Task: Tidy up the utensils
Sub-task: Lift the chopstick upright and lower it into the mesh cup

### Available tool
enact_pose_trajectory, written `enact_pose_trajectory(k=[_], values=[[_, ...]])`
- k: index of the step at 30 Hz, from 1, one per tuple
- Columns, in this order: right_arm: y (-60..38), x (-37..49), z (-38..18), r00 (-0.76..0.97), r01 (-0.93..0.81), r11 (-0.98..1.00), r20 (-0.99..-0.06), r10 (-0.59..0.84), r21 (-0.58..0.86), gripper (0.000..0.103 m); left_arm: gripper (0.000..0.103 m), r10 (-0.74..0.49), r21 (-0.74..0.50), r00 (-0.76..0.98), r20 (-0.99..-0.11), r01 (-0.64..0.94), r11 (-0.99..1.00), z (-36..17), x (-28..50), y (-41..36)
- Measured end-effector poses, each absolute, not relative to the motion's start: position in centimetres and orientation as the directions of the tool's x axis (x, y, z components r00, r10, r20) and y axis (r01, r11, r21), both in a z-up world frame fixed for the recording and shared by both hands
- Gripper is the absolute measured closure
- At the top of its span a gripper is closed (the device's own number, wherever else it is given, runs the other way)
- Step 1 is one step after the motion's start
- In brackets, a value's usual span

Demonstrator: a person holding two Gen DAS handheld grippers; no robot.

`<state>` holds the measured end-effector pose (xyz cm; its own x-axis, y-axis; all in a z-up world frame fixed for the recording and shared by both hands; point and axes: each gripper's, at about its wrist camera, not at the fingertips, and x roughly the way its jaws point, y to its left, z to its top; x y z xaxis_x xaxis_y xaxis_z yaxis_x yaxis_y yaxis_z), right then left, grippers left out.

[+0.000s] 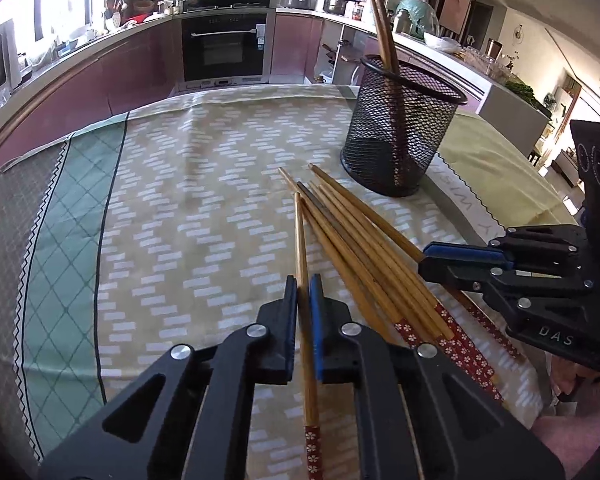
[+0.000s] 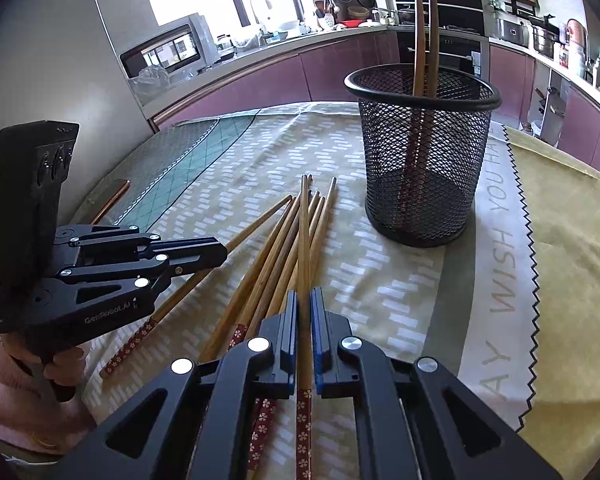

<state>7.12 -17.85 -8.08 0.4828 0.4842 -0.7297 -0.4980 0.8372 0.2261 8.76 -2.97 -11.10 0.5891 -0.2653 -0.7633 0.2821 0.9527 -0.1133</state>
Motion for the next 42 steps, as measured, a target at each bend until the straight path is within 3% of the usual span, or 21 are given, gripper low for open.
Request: enact_pose_trajectory(k=[21,42], values=[[-17.4,9.0,-8.4,0.486,-0.500,0.848,-0.754,0.442,0.175,0.097,0.096,-0.279,-0.121,0.563,-0.778,0.302,0.946,-11.3,8.8,-3.1],[-23.1,7.3,0.1,0.648,-0.505,0.825,-0.521,0.556,0.253,0.097,0.096,-0.523,-0.262,0.661,-0.538,0.458,0.849,0.1,7.4,-1.3]])
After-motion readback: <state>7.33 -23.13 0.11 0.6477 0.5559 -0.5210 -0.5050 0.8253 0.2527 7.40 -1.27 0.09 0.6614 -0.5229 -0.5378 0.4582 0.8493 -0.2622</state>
